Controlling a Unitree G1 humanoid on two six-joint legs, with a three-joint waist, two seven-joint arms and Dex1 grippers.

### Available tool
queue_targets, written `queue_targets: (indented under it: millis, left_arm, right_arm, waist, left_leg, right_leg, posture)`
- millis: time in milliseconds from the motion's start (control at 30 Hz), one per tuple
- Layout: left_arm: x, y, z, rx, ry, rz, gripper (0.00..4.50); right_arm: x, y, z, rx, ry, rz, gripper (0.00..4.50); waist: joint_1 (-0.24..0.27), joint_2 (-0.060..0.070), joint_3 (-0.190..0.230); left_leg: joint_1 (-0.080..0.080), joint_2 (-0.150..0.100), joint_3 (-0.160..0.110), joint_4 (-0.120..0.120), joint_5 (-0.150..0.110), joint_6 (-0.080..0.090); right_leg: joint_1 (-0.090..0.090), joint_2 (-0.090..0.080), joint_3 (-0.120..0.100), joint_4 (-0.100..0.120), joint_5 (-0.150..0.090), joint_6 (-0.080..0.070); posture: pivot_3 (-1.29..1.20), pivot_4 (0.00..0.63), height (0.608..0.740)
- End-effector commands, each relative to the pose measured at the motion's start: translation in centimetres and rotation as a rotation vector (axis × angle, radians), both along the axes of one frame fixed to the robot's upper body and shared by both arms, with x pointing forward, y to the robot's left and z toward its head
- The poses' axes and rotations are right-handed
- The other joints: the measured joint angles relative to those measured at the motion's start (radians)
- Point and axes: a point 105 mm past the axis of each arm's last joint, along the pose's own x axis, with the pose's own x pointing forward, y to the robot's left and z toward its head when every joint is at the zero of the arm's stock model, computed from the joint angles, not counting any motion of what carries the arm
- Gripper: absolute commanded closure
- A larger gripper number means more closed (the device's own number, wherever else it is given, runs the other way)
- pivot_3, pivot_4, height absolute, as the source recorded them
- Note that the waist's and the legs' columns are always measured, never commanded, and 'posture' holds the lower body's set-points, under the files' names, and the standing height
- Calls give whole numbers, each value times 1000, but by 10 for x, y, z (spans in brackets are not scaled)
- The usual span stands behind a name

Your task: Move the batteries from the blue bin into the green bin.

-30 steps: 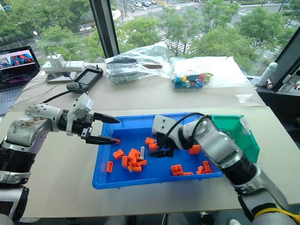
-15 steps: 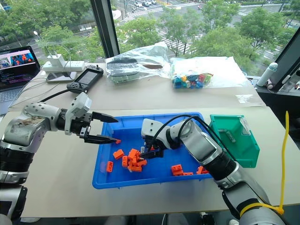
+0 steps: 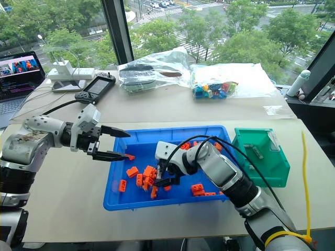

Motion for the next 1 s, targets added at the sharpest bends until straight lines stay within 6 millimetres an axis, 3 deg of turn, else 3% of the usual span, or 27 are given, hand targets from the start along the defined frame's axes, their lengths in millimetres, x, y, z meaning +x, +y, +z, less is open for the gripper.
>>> queue_targets:
  millis: [33,200,400,567,633,767,800,900,1000]
  left_arm:
    - [-3,0,11,-11,-33,-8,0]
    - [-3,-1,11,-13,-34,-7,0]
    - [-3,-1,10,-15,-27,-8,0]
    - [-4,-3,10,-28,-19,-15,0]
    - [-5,-6,13,-51,-12,-26,0]
    - [-5,-14,18,-83,3,-56,0]
    - [-6,-18,20,-89,8,-78,0]
    - [-4,-25,23,-96,2,-108,0]
    - [-2,-30,29,-115,-8,-129,0]
  right_arm:
    - [2,1,5,19,-14,-10,371]
    - [4,-3,-1,9,11,-32,371]
    - [6,-6,12,47,-4,-55,2006]
    - [6,-19,58,114,-77,-88,2010]
    - [8,-31,89,198,-107,-147,2010]
    - [25,-86,128,201,-232,-356,2010]
    - [31,-112,134,166,-277,-453,2010]
    - [36,-163,145,105,-341,-635,2010]
    - [29,-214,149,60,-354,-802,2010]
  waist:
    - [0,0,0]
    - [0,0,0]
    - [0,0,0]
    - [2,0,0]
    - [2,0,0]
    - [10,0,0]
    - [15,0,0]
    - [30,0,0]
    - [30,0,0]
  left_leg:
    - [0,0,0,0,0,0]
    - [0,0,0,0,0,0]
    - [0,0,0,0,0,0]
    - [0,0,0,0,0,0]
    - [0,0,0,0,0,0]
    - [0,-1,0,0,0,0]
    - [0,-1,0,0,0,0]
    - [0,-1,1,0,0,0]
    - [0,-1,4,0,0,0]
  right_leg:
    - [0,0,0,0,0,0]
    - [0,0,0,0,0,0]
    - [0,0,0,0,0,0]
    - [0,-1,0,0,0,0]
    - [1,0,0,0,0,0]
    - [0,-1,0,0,0,0]
    - [1,-1,0,0,0,0]
    - [2,-2,0,-2,0,0]
    - [2,-1,0,-3,0,0]
  posture:
    - [0,150,740]
    - [0,150,740]
    - [0,150,740]
    - [0,150,740]
    - [0,150,740]
    - [0,150,740]
    - [0,150,740]
    - [0,150,740]
    - [0,150,740]
